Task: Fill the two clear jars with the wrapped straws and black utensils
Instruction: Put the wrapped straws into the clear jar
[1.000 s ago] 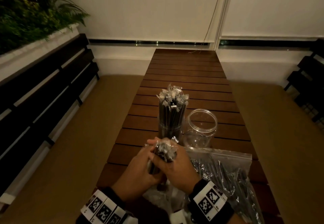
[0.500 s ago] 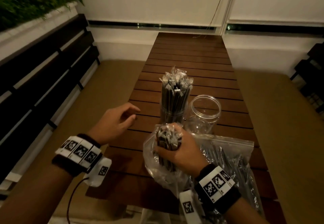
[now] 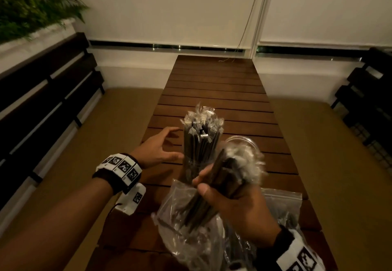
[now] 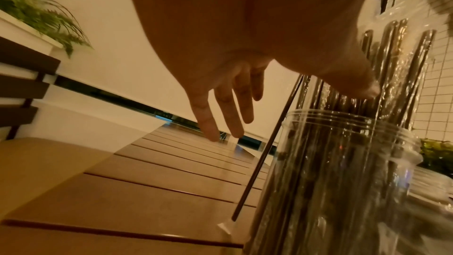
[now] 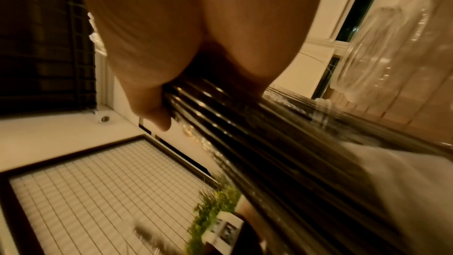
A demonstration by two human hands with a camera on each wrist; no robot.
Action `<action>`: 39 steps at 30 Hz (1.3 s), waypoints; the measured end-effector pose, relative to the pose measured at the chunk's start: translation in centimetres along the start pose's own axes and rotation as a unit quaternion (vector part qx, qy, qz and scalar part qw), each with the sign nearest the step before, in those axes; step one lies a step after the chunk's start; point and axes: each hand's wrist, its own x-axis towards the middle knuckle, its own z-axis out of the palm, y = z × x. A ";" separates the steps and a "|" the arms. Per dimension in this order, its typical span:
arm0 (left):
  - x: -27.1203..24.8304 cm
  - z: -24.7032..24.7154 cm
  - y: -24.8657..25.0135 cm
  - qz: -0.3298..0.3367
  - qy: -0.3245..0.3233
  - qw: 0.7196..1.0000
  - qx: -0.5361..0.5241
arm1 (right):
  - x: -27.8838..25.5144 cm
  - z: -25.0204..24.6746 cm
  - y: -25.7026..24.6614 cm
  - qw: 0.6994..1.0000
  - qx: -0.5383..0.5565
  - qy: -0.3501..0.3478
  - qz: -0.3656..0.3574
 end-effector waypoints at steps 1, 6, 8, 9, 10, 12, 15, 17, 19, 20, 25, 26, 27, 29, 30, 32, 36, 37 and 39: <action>0.5 0.1 0.2 0.002 -0.012 1.000 -0.011 | 0.3 -0.4 -0.7 1.000 -0.003 0.017 -0.018; 1.9 1.0 1.8 0.026 -0.051 0.997 -0.055 | 2.8 -2.9 -3.5 0.994 0.020 0.068 -0.086; 2.2 1.4 2.1 0.031 -0.058 0.995 -0.075 | 3.9 -3.5 -3.7 0.991 0.031 0.083 -0.103; 2.3 1.6 2.1 0.038 -0.054 0.995 -0.076 | 4.4 -3.7 -3.9 0.989 0.036 0.089 -0.110; 2.5 1.7 2.1 0.044 -0.049 0.995 -0.073 | 4.8 -3.9 -4.2 0.988 0.037 0.092 -0.120; 2.6 1.7 1.9 0.050 -0.039 0.995 -0.073 | 5.9 -4.4 -4.8 0.985 0.035 0.097 -0.139; 2.5 1.7 1.6 0.053 -0.036 0.994 -0.088 | 7.6 -5.0 -4.9 0.982 0.031 0.120 -0.140; 2.5 1.7 1.6 0.061 -0.037 0.993 -0.098 | 8.3 -5.1 -4.5 0.981 0.031 0.135 -0.138; 2.5 1.7 1.5 0.066 -0.040 0.991 -0.111 | 8.8 -5.1 -4.0 0.980 0.025 0.144 -0.136; 2.5 1.7 1.5 0.069 -0.039 0.990 -0.115 | 8.9 -5.0 -3.8 0.980 0.023 0.148 -0.133; 2.3 1.7 1.3 0.070 -0.008 0.990 -0.124 | 9.4 -4.8 -2.8 0.980 0.001 0.158 -0.123; 2.2 1.6 1.3 0.069 -0.002 0.990 -0.124 | 9.4 -4.7 -2.7 0.980 -0.005 0.157 -0.123; 2.1 1.4 1.3 0.071 0.001 0.990 -0.123 | 9.5 -4.6 -2.7 0.980 -0.010 0.154 -0.126; 1.9 1.0 1.2 0.074 -0.004 0.989 -0.126 | 9.5 -4.5 -2.6 0.980 -0.014 0.150 -0.130; 1.9 0.8 1.1 0.075 -0.010 0.989 -0.131 | 9.5 -4.5 -2.6 0.980 -0.014 0.149 -0.131; 1.6 0.4 1.0 0.082 -0.022 0.988 -0.127 | 9.5 -4.5 -2.5 0.980 -0.011 0.147 -0.131; 1.5 0.0 0.8 0.103 0.012 0.991 -0.081 | 9.5 -4.4 -2.4 0.981 -0.008 0.144 -0.130; 1.6 0.1 0.7 0.105 0.030 0.992 -0.069 | 9.5 -4.4 -2.4 0.981 -0.008 0.144 -0.129; 1.7 0.4 0.7 0.106 0.060 0.991 -0.052 | 9.5 -4.4 -2.3 0.981 -0.006 0.143 -0.128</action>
